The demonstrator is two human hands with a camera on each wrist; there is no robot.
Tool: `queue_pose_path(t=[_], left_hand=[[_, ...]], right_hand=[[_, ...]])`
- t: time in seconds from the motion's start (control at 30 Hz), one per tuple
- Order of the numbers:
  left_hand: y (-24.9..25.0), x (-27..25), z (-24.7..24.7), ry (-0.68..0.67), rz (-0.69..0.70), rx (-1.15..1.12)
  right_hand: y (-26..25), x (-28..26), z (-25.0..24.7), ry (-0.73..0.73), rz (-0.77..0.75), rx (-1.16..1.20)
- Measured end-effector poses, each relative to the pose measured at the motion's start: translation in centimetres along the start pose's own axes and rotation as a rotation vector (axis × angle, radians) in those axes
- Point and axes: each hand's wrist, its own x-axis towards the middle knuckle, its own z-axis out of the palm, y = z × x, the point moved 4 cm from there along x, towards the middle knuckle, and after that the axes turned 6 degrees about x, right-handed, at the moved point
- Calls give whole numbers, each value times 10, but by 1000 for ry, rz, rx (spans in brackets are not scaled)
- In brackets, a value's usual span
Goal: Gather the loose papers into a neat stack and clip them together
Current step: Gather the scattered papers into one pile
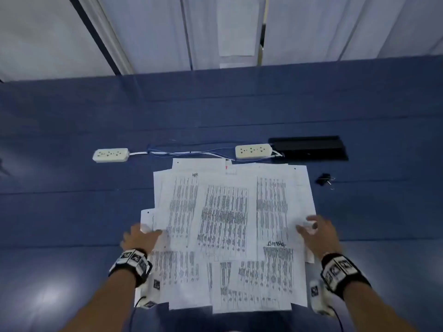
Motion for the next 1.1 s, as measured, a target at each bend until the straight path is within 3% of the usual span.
queue_pose_path(t=[0.07,0.2,0.3,0.4,0.5,0.67,0.8,0.87,0.97,1.1], left_hand=[[2,11,-3,-22,-114,-65],[6,25,4,-32,-168,-280],[20,29,12,-38,-105,-450],[39,34,22,-74,-46,-442],[50,32,30,-90,-9,-450],[44,31,30,-131,-44,-510],[39,41,34,-184,-35,-540],[42,32,27,-184,-37,-564],[43,25,16,-199,-30,-614],[35,47,24,-197,-33,-643]], right_hand=[[-3,26,-10,86,118,-94],[20,81,-4,-36,327,28],[56,126,23,-133,254,150],[-6,91,22,-200,226,178],[-31,69,27,-224,262,232],[-16,69,23,-106,302,239],[-1,73,35,-177,303,399],[-13,59,27,-164,373,532],[-14,54,17,-103,352,656],[-17,58,21,-181,319,639]])
